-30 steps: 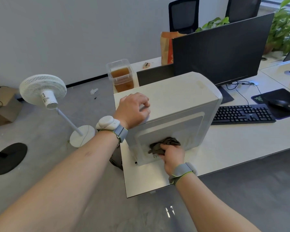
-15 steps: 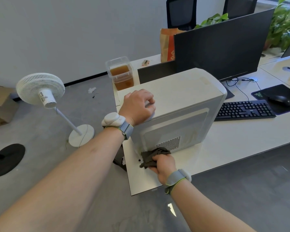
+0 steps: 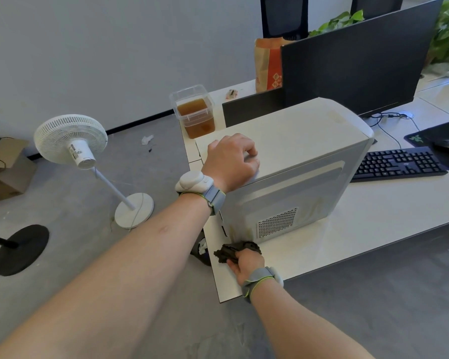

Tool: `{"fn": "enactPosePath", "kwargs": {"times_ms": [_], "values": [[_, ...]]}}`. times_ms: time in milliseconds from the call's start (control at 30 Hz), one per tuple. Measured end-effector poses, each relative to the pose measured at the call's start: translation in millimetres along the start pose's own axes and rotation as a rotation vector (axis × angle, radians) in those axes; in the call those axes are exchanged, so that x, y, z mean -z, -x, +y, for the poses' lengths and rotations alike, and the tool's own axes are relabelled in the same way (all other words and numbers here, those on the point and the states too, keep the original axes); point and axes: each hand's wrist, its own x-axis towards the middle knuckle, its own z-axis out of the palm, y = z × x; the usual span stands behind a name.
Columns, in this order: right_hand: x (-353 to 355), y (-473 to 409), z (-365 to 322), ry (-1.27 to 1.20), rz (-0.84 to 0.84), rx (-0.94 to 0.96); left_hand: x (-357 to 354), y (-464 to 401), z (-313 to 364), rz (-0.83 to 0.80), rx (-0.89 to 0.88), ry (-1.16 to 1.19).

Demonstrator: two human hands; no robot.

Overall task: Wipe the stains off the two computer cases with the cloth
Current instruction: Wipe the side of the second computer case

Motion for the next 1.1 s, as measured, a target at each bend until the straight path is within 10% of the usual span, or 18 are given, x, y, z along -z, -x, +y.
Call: {"fn": "enactPosePath", "kwargs": {"times_ms": [833,1100], "values": [[-43,123,-53,-0.236,-0.410,0.117,-1,1,5,-0.043,-0.003,-0.085],[-32,151,-135,-0.019,-0.433,0.659,2,-3,4,-0.061,0.032,-0.069]]}}
